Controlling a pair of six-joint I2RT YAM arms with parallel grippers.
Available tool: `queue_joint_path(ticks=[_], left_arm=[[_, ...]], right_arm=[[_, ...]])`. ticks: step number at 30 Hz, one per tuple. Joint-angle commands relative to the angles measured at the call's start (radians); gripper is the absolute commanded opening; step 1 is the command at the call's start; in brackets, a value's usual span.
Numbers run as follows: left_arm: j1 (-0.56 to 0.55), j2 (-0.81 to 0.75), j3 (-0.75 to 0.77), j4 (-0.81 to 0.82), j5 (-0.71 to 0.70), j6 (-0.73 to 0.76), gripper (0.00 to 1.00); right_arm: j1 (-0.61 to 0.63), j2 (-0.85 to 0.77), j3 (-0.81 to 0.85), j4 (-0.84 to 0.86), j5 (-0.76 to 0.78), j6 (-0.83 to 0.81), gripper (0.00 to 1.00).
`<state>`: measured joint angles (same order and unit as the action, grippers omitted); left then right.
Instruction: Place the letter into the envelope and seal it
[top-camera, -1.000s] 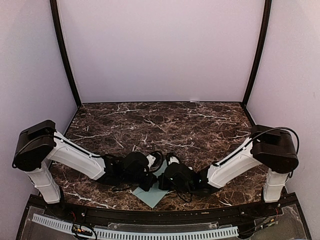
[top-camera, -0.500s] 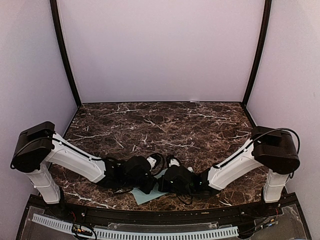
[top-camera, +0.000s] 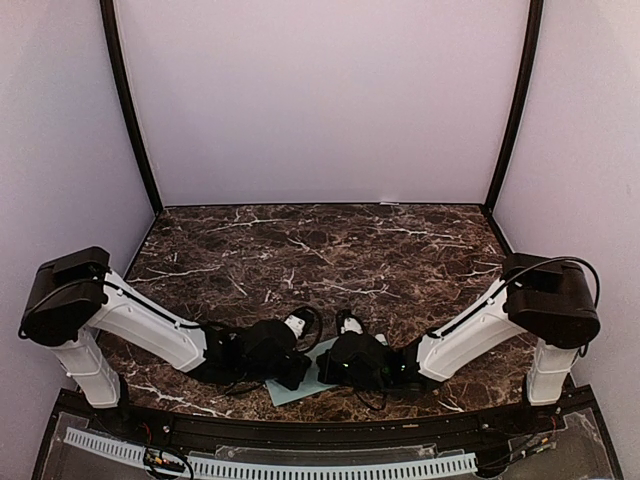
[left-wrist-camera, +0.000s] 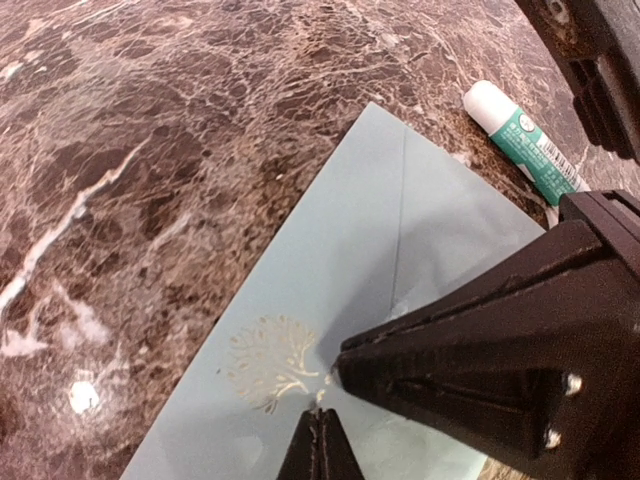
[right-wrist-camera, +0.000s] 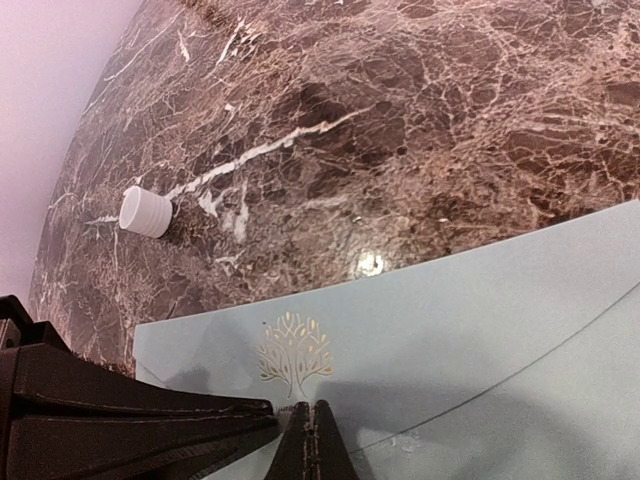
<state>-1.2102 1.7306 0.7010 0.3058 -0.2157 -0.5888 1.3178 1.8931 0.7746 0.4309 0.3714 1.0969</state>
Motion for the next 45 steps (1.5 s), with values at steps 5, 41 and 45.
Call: queue_joint_path(ticks=[5, 41, 45], left_arm=[[-0.006, -0.051, -0.133, -0.171, -0.11, -0.082, 0.0], [-0.005, 0.03, -0.093, -0.085, -0.076, -0.048, 0.0], [-0.003, 0.033, -0.081, -0.103, -0.097, -0.042, 0.0]], right_arm=[[0.018, 0.047, -0.047, -0.177, -0.04, 0.004, 0.0], [0.055, 0.097, 0.032, -0.126, -0.162, -0.131, 0.0], [0.07, 0.056, 0.002, -0.162, -0.158, -0.127, 0.0]])
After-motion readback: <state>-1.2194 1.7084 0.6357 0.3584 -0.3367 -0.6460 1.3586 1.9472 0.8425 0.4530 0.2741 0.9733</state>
